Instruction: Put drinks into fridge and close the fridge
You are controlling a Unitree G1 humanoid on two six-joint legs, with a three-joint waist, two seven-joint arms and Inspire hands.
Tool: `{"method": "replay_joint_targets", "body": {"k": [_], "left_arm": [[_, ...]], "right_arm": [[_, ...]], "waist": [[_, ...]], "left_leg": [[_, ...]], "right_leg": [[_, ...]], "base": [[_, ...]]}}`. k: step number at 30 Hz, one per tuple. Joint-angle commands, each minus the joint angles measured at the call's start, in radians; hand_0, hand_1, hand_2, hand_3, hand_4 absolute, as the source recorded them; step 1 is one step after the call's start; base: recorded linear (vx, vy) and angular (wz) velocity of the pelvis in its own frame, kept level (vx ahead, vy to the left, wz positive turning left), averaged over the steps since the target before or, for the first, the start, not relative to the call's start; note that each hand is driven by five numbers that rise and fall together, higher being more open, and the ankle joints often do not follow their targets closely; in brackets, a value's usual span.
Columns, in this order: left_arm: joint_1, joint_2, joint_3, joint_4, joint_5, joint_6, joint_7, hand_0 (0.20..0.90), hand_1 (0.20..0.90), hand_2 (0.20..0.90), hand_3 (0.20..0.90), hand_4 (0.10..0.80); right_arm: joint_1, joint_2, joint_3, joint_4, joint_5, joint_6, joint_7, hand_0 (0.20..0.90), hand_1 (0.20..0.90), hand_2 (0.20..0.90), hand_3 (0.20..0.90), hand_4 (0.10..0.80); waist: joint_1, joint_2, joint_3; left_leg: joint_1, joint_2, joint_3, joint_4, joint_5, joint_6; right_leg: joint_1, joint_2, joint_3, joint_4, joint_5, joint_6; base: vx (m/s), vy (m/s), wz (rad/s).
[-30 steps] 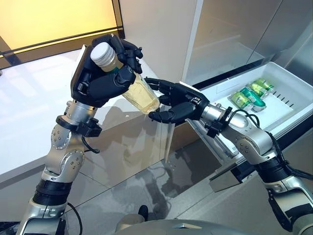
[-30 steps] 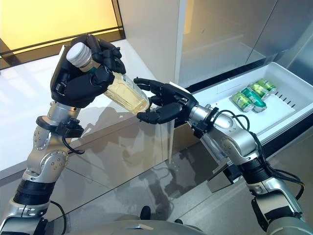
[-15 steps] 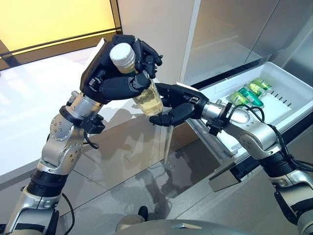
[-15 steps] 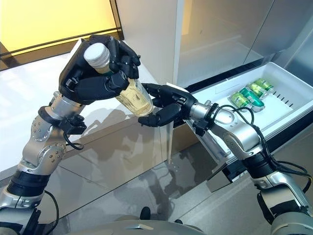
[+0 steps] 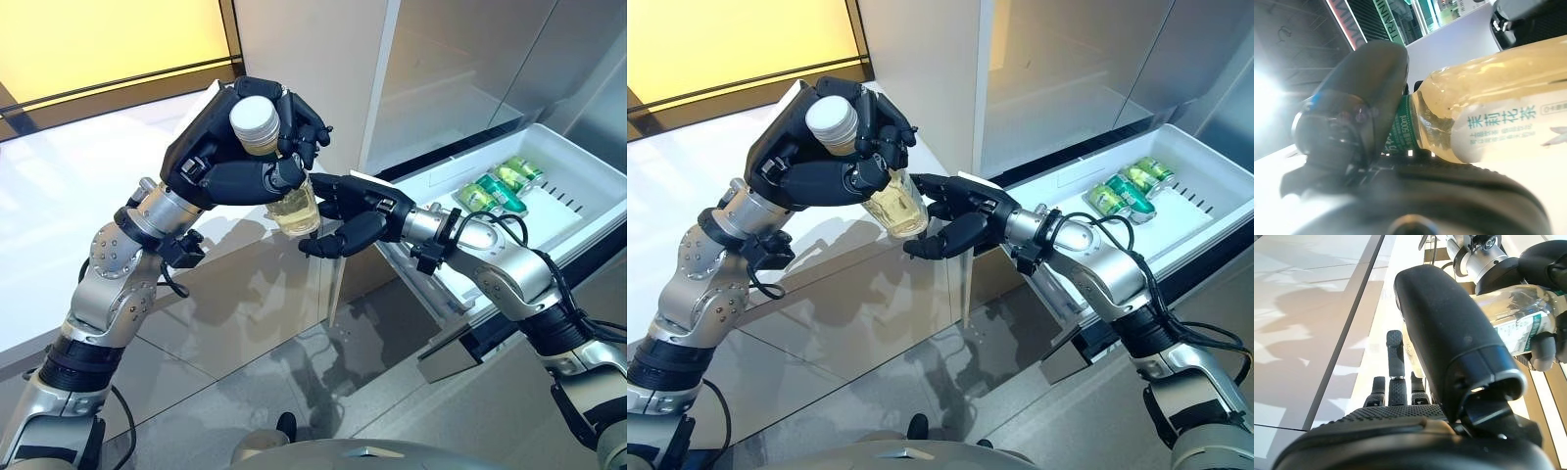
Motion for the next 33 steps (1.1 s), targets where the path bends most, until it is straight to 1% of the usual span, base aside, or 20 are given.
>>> {"method": "replay_joint_targets", "body": {"k": [1,4,5,10,15,24,33], "left_arm": [[-0.06,0.042,0.036,-0.018,0.008,-0.093,-0.005,0.3,0.3,0.3,0.2,0.1],[-0.046,0.055,0.065,-0.02,0.016,-0.095,0.001,0.3,0.3,0.3,0.2,0.1],[-0.031,0.068,0.086,-0.023,0.018,-0.097,0.005,0.3,0.3,0.3,0.2,0.1],[0.001,0.098,0.127,-0.017,0.016,-0.099,-0.011,0.3,0.3,0.3,0.2,0.1],[0.019,0.115,0.148,-0.015,-0.004,-0.108,-0.028,0.3,0.3,0.3,0.2,0.1],[0.014,0.122,0.13,-0.017,-0.025,-0.109,-0.061,0.3,0.3,0.3,0.2,0.1],[-0.029,0.111,0.079,-0.024,-0.019,-0.122,-0.057,0.3,0.3,0.3,0.2,0.1]], "right_arm": [[-0.164,0.022,-0.143,-0.145,0.14,-0.211,-0.019,0.9,0.9,0.9,0.9,0.8],[-0.137,-0.001,-0.175,-0.156,0.143,-0.215,-0.006,0.9,0.9,0.9,0.9,0.8],[-0.108,-0.018,-0.198,-0.172,0.136,-0.219,0.001,0.9,0.9,0.9,0.9,0.8],[-0.066,-0.054,-0.25,-0.185,0.158,-0.238,0.013,0.9,0.9,0.9,0.9,0.8],[-0.052,-0.082,-0.287,-0.191,0.199,-0.247,0.022,0.9,0.9,0.9,0.9,0.8],[-0.057,-0.083,-0.279,-0.193,0.257,-0.232,0.026,0.9,0.9,0.9,0.9,0.8],[-0.073,-0.052,-0.222,-0.153,0.27,-0.145,0.019,0.9,0.9,0.9,0.9,0.8]], "waist": [[-0.009,-0.012,-0.135],[-0.011,-0.012,-0.135],[-0.013,-0.012,-0.135],[-0.017,-0.011,-0.135],[-0.021,-0.01,-0.134],[-0.02,-0.01,-0.135],[-0.019,-0.01,-0.135]], "left_leg": [[0.022,-0.049,-0.001,0.004,-0.086,0.037],[0.021,-0.049,-0.001,0.004,-0.086,0.036],[0.021,-0.049,-0.001,0.004,-0.087,0.036],[0.022,-0.049,0.001,0.003,-0.09,0.035],[0.024,-0.047,0.004,0.003,-0.091,0.034],[0.024,-0.047,0.005,0.003,-0.092,0.033],[0.026,-0.048,0.003,0.002,-0.09,0.033]], "right_leg": [[-0.053,-0.023,0.057,0.018,0.062,0.066],[-0.054,-0.024,0.056,0.018,0.062,0.067],[-0.055,-0.024,0.057,0.018,0.063,0.068],[-0.055,-0.025,0.057,0.018,0.063,0.071],[-0.056,-0.026,0.056,0.018,0.063,0.072],[-0.054,-0.026,0.054,0.016,0.063,0.074],[-0.051,-0.027,0.051,0.016,0.062,0.073]], "base": [[0.0,0.0,0.0],[0.0,0.0,0.0],[0.0,0.0,0.0],[0.0,0.0,0.0],[0.0,0.0,0.0],[0.0,0.0,0.0],[0.0,0.0,0.0]]}}
